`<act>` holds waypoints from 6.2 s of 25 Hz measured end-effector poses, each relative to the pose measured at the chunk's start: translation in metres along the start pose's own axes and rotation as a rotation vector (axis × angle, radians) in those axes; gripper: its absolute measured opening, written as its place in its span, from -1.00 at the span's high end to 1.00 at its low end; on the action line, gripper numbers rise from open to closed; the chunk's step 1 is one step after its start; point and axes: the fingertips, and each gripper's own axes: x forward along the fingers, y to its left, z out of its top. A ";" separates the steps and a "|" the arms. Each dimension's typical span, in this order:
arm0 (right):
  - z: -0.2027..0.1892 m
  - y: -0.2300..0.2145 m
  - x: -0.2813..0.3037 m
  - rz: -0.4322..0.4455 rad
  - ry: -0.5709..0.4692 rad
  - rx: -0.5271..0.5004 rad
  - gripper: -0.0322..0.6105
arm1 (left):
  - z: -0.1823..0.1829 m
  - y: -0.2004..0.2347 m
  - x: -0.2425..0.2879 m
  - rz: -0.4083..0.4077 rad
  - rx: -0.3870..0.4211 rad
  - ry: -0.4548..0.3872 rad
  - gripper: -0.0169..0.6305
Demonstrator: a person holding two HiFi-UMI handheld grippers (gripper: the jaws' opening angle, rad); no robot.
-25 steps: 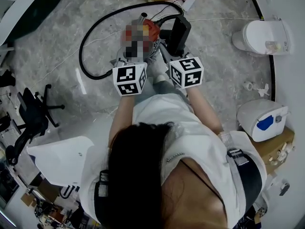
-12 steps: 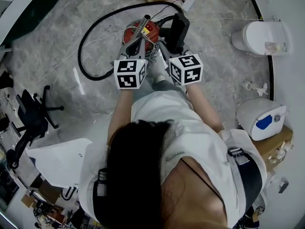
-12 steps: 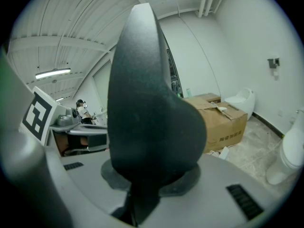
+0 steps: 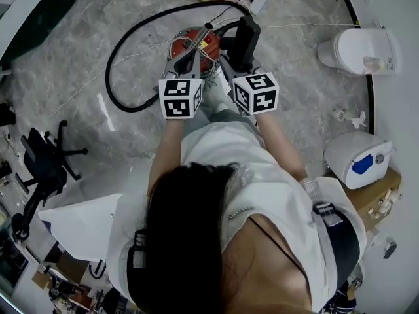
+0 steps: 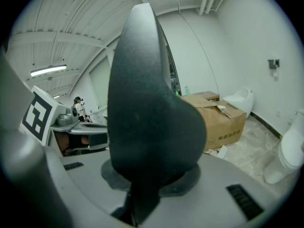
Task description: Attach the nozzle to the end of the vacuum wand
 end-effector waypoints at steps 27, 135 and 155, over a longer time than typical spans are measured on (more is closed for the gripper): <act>0.000 0.013 0.031 -0.157 0.010 0.067 0.59 | -0.032 0.042 0.036 -0.226 0.108 0.162 0.34; -0.007 -0.032 0.109 0.323 0.519 -0.164 0.59 | -0.113 0.028 0.183 -0.388 0.396 0.261 0.56; -0.010 -0.022 0.107 0.237 0.601 -0.188 0.59 | -0.115 0.025 0.178 -0.379 0.408 0.273 0.57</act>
